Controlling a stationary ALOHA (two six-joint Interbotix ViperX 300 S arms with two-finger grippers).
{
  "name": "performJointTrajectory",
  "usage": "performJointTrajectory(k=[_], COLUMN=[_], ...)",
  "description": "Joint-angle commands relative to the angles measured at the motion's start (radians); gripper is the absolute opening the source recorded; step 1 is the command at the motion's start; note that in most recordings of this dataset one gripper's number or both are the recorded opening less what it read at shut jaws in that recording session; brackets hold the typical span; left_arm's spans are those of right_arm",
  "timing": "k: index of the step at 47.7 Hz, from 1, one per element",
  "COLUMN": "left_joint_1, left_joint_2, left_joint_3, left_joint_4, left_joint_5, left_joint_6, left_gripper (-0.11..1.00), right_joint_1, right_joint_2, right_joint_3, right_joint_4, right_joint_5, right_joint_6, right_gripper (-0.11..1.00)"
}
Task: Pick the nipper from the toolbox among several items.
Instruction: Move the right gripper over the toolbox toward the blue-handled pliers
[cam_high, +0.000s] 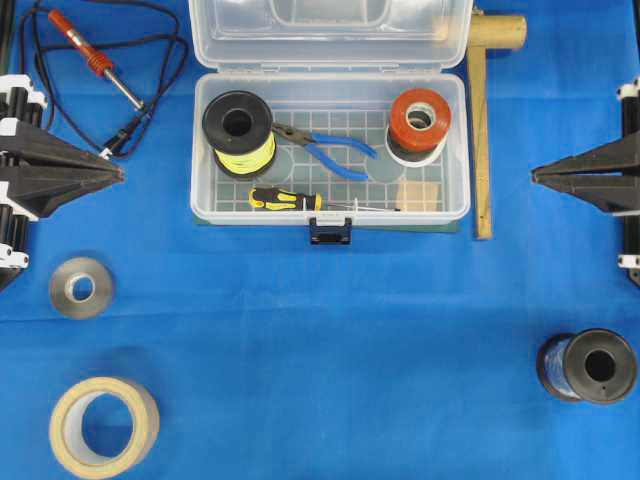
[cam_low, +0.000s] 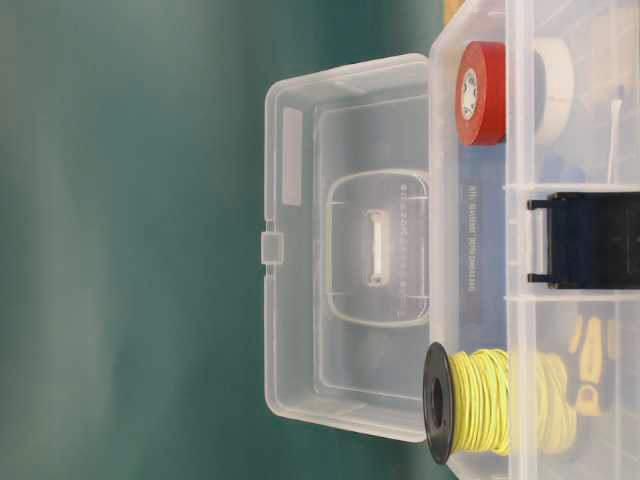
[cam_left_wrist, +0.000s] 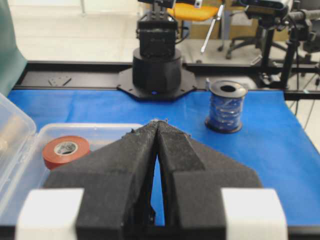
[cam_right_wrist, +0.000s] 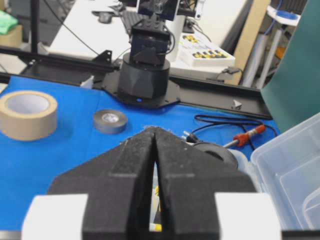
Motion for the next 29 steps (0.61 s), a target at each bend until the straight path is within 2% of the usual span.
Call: performJointTrajectory(k=[1, 5, 14, 18, 26, 29], left_joint_1=[0.005, 0.005, 0.005, 0.005, 0.005, 0.005], left_joint_2=[0.018, 0.018, 0.02, 0.02, 0.02, 0.018], left_joint_3=[-0.025, -0.023, -0.021, -0.02, -0.018, -0.018], left_joint_4=[-0.037, -0.037, -0.037, -0.037, -0.037, -0.037], left_joint_5=[0.0, -0.005, -0.005, -0.005, -0.005, -0.005], left_joint_6=[0.002, 0.0, -0.002, -0.002, -0.003, -0.003], left_gripper=[0.0, 0.0, 0.0, 0.0, 0.0, 0.0], right_joint_1=[-0.014, -0.046, -0.15, -0.195, -0.235, -0.245], right_joint_2=[0.012, 0.04, 0.178, 0.273, 0.471, 0.543], right_joint_3=[-0.028, -0.072, -0.225, -0.302, -0.448, -0.494], right_joint_4=[0.0, 0.003, 0.003, 0.003, 0.003, -0.002], right_joint_5=[-0.005, 0.034, 0.227, 0.313, 0.456, 0.505], right_joint_6=[-0.012, 0.008, 0.009, 0.008, 0.006, 0.003], right_gripper=[0.0, 0.0, 0.0, 0.0, 0.01, 0.06])
